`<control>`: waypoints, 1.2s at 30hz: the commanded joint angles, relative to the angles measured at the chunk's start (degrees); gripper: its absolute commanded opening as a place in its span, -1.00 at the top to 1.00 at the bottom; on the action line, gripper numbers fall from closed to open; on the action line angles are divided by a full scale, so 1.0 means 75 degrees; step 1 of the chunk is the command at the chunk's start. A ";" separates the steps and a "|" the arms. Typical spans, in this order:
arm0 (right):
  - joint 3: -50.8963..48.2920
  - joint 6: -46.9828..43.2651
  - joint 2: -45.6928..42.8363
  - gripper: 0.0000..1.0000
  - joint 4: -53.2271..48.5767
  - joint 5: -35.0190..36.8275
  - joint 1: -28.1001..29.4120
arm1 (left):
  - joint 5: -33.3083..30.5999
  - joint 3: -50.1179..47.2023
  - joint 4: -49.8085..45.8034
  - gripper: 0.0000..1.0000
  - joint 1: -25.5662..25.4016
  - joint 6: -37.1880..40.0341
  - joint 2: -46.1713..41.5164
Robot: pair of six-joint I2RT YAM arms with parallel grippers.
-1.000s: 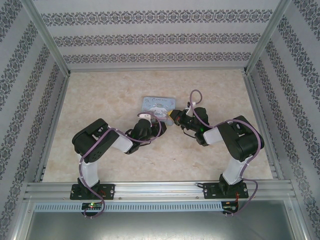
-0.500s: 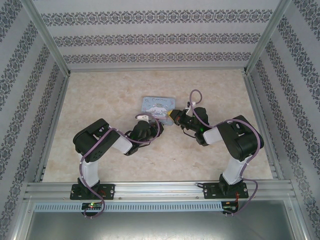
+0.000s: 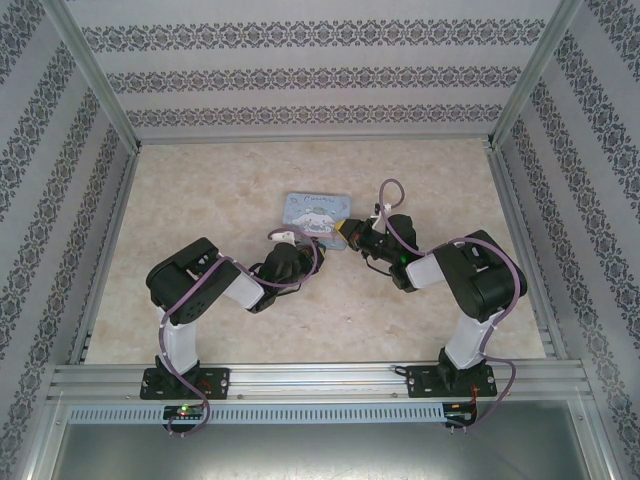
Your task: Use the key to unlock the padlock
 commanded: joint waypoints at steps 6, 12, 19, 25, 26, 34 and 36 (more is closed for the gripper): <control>-0.0011 0.0012 -0.0626 1.00 -0.0508 -0.0164 -0.0070 | 0.0063 0.0314 -0.1149 1.00 0.0061 -0.0539 -0.0502; -0.0529 -0.0045 -0.1652 1.00 -0.0749 -0.0239 -0.0059 | 0.0364 0.0494 -0.2214 1.00 0.0107 -0.0606 -0.1060; -0.1540 -0.0244 -0.2705 1.00 -0.1158 -0.0303 0.0018 | 0.0978 0.0386 -0.2176 1.00 0.0306 -0.0819 -0.1295; -0.2578 -0.0342 -0.3164 1.00 -0.1283 -0.0164 0.0243 | 0.1734 0.0213 -0.1330 1.00 0.0533 -0.1153 -0.1213; -0.2684 -0.0333 -0.3189 1.00 -0.1282 -0.0116 0.0289 | 0.1865 0.0178 -0.1150 1.00 0.0553 -0.1206 -0.1201; -0.2798 0.0002 -0.3072 1.00 -0.1105 0.0466 0.0833 | 0.2526 0.0155 -0.0536 1.00 0.0564 -0.1622 -0.1245; -0.2711 0.0087 -0.2983 1.00 -0.1048 0.0583 0.0941 | 0.2619 0.0146 -0.0483 1.00 0.0576 -0.1700 -0.1282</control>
